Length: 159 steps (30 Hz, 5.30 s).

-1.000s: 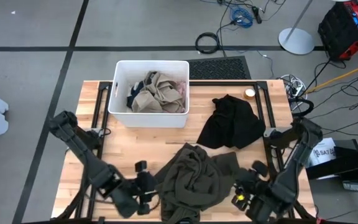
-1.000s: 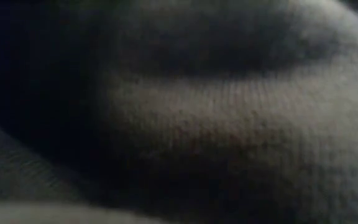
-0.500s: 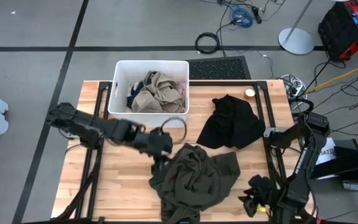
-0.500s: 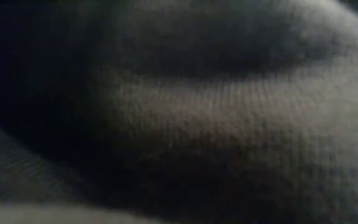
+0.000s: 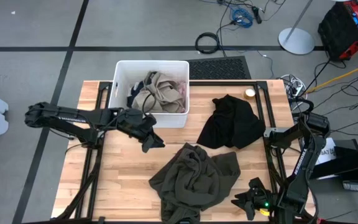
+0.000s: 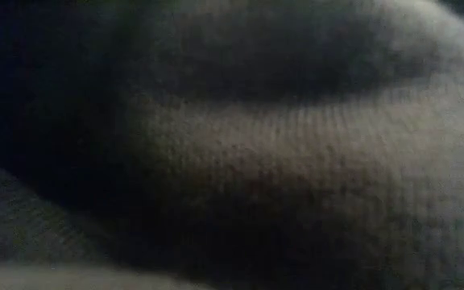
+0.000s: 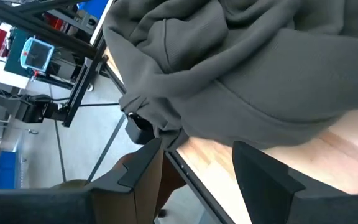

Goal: Sort clothes
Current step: Put the black hoodie into the white laundry bin

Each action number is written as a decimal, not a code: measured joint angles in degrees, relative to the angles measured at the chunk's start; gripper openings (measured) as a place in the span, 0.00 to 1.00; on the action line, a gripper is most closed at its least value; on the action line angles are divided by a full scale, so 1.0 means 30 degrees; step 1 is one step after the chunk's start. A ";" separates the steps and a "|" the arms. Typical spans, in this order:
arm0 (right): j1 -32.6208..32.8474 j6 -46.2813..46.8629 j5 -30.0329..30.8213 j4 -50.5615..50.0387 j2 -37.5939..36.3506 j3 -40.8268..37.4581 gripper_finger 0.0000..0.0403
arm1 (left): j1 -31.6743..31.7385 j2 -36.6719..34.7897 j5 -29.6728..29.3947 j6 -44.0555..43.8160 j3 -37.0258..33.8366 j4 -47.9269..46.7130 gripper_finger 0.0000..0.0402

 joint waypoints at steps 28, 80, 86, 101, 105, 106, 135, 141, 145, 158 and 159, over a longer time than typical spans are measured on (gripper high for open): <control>-0.2541 -0.3935 -0.4423 0.2308 0.0007 -0.0007 0.77 | -0.1383 0.0562 -0.2354 -0.3325 -0.2681 0.1603 0.63; -0.8406 -0.8849 -0.5028 0.6335 0.4081 -0.0095 0.12 | -0.4594 1.2162 -0.0305 -0.3734 -0.2243 1.5297 0.07; -0.8430 -1.1337 -0.2577 0.7930 0.2447 -0.0087 0.12 | -0.5127 1.0594 -0.0386 -0.3067 -0.1938 1.6900 0.05; -1.0753 -2.5371 -0.1157 1.8313 -0.2288 -0.0058 0.12 | -0.5031 0.3794 -0.2317 -0.1884 -0.1907 1.7101 0.05; -1.2701 -2.9379 -0.4404 2.3123 -0.3399 0.0007 0.12 | -0.4612 0.1172 -0.3605 -0.1856 -0.1858 1.7601 0.04; -1.3372 -2.9885 -0.5592 2.3964 -0.3581 0.0015 0.12 | -0.4433 0.0627 -0.3706 -0.1856 -0.1858 1.7865 0.04; -3.1810 -2.8590 -2.5652 1.4505 0.8636 2.1961 0.12 | 1.3734 -0.1265 -0.0090 0.7039 0.9107 0.0395 0.04; -3.2682 -2.9535 -2.5715 1.4351 1.0506 2.1988 0.12 | 1.6929 0.0409 0.1697 0.9035 0.9107 -0.1808 0.04; -3.2563 -2.9886 -2.6470 1.3091 1.1597 2.1978 0.12 | 1.7702 0.1246 0.1701 1.1222 0.9107 -0.5749 0.04; -3.1149 -3.6752 -2.4587 0.2072 1.2247 2.1959 0.12 | 1.7465 0.0627 0.2113 1.4139 0.2651 -0.8226 0.04; -3.1024 -3.7225 -2.4490 0.1258 1.2247 2.1959 0.12 | 1.7302 0.0603 0.1989 1.4314 0.2059 -0.8129 0.04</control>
